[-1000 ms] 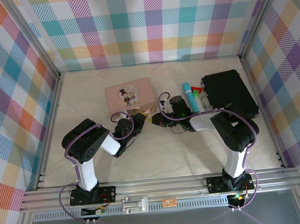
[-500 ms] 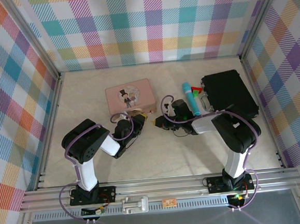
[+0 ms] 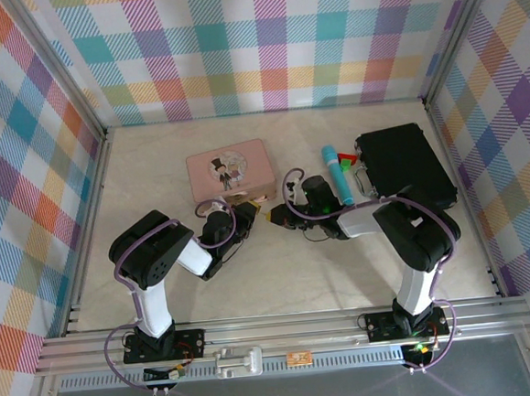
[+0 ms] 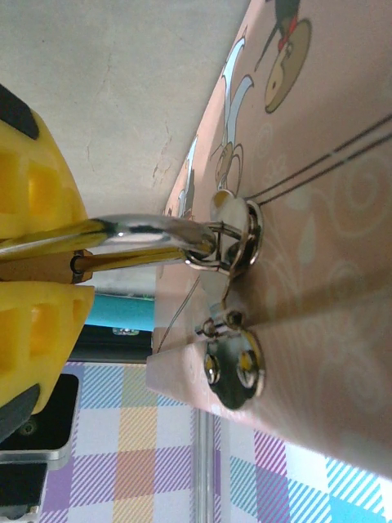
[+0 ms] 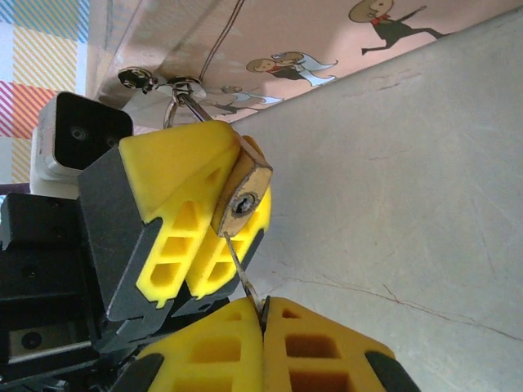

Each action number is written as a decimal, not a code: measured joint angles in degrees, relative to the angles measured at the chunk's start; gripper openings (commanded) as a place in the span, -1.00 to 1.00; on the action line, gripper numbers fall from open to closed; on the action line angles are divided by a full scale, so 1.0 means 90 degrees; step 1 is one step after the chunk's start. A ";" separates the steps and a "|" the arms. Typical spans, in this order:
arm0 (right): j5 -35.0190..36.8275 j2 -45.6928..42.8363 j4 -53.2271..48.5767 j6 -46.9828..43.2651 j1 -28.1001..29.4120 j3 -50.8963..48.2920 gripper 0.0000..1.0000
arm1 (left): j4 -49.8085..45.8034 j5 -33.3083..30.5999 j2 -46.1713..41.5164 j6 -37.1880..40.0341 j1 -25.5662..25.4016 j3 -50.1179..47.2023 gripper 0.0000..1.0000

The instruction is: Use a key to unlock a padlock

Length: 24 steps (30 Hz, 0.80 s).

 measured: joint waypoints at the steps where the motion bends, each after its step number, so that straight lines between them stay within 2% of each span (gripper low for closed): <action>1: -0.0002 0.0022 0.0019 0.0005 0.0000 0.0022 -1.00 | 0.0000 0.0000 0.0000 0.0000 0.0000 0.0000 -1.00; 17: -0.0250 0.0304 0.0306 0.0146 -0.0007 0.0228 -1.00 | -0.0010 0.0000 -0.0083 0.0002 0.0041 0.0000 -1.00; 24: -0.0787 0.0362 0.0359 -0.0109 -0.0175 0.0299 -1.00 | -0.0012 0.0211 -0.0219 0.0146 0.0107 0.0000 -1.00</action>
